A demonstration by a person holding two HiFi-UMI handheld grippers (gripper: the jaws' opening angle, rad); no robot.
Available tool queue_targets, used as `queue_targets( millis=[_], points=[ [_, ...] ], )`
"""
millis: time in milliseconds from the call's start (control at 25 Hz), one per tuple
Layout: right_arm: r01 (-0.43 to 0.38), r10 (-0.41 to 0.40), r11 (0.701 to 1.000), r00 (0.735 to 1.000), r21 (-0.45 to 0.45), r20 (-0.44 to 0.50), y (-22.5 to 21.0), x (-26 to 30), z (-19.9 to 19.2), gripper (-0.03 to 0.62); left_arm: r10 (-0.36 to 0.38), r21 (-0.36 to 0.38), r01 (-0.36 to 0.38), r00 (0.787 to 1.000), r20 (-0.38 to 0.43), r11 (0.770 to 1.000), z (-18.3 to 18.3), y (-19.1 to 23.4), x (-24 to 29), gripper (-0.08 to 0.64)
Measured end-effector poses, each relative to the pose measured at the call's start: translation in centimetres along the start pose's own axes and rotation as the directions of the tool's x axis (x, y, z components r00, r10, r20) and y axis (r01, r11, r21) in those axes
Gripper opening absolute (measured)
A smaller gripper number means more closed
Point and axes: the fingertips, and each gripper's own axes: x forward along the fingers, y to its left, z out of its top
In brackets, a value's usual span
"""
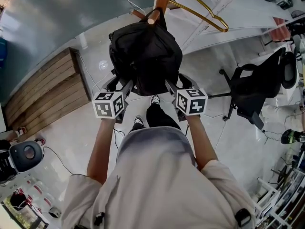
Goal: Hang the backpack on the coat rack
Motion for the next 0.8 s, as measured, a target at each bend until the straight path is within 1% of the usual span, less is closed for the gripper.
queue_targets(
  millis=[120,360,560,800],
  points=[
    [-0.004,0.004,1.000,1.000,0.004,0.011,0.6,-0.5,-0.3,0.260,-0.007,0.006,0.007,1.000,-0.002,1.000,-0.5,-0.7,-0.5,0.240],
    [-0.014,0.013,1.000,0.999,0.011,0.036,1.5,-1.5,-0.6,0.203,-0.019,0.009,0.019,1.000,0.005,1.000,-1.0,-1.5,-1.7,0.198],
    [-0.025,0.024,1.000,0.998,0.015,0.051,2.4,-2.5,-1.0,0.178,-0.033,0.013,0.032,0.999,0.024,0.999,-1.1,-2.2,-3.2,0.162],
    [-0.041,0.040,0.999,0.997,0.019,0.065,3.5,-3.7,-1.8,0.157,-0.050,0.011,0.050,0.998,0.044,0.999,-1.6,-3.1,-4.8,0.137]
  ],
)
